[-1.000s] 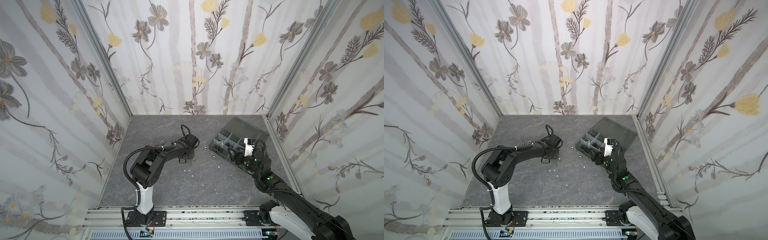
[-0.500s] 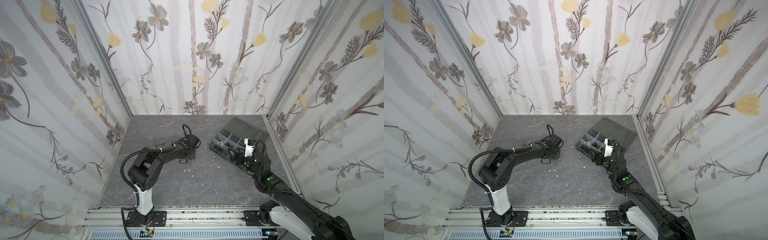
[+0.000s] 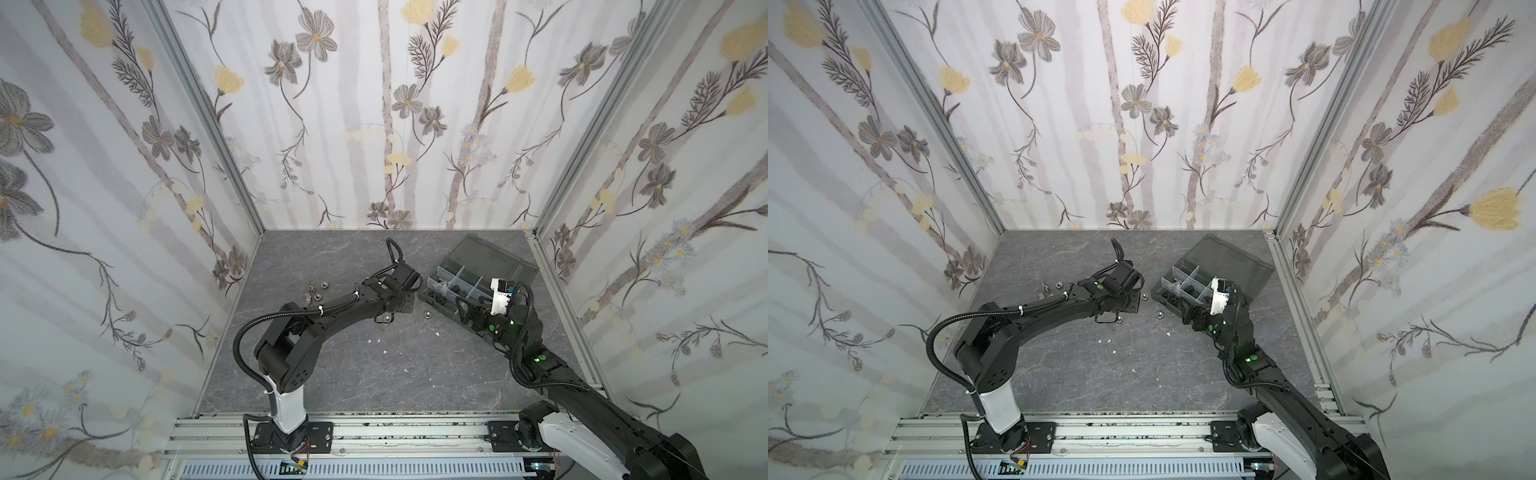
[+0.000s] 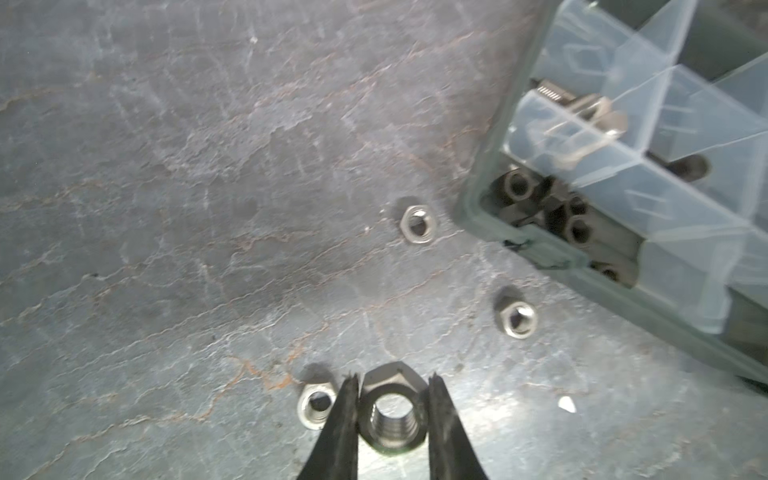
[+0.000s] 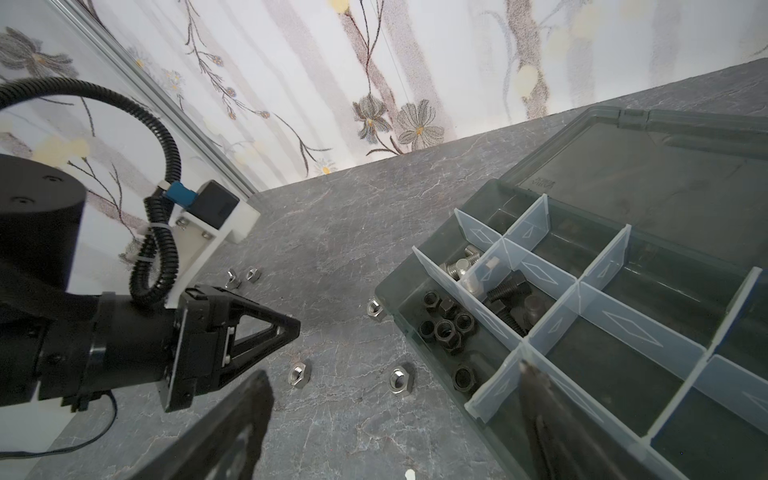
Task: Sort the screws and nuts into containers
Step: 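Carry the silver hex nut with the left gripper over the organizer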
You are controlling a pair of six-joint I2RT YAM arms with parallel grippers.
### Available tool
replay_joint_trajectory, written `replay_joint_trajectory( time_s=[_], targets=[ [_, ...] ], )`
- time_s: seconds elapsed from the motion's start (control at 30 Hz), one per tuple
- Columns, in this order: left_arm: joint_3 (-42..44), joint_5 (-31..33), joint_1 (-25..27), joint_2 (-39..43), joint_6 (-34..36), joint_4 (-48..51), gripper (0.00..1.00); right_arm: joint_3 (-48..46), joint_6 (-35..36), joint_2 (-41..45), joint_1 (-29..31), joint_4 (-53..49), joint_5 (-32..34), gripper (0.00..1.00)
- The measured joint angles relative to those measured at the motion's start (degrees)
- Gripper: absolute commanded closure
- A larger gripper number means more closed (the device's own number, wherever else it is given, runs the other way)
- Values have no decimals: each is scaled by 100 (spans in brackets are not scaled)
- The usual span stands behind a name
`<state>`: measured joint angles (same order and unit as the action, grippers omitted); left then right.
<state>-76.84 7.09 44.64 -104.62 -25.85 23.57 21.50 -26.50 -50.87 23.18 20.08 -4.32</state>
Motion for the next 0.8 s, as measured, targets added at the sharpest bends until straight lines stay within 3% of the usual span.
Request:
replay_joint_trajectory(
  time_s=[0.2, 0.53, 0.8],
  targets=[
    [-468, -136, 326, -192, -74, 31, 81, -188, -356, 153, -299, 72, 33, 5],
    [-1394, -308, 754, -780, -122, 87, 81, -612, -1259, 544, -1283, 162, -33, 4],
    [-2181, -503, 994, -1294, -118, 184, 81, -671, -1537, 761, -1513, 157, -94, 3]
  ],
)
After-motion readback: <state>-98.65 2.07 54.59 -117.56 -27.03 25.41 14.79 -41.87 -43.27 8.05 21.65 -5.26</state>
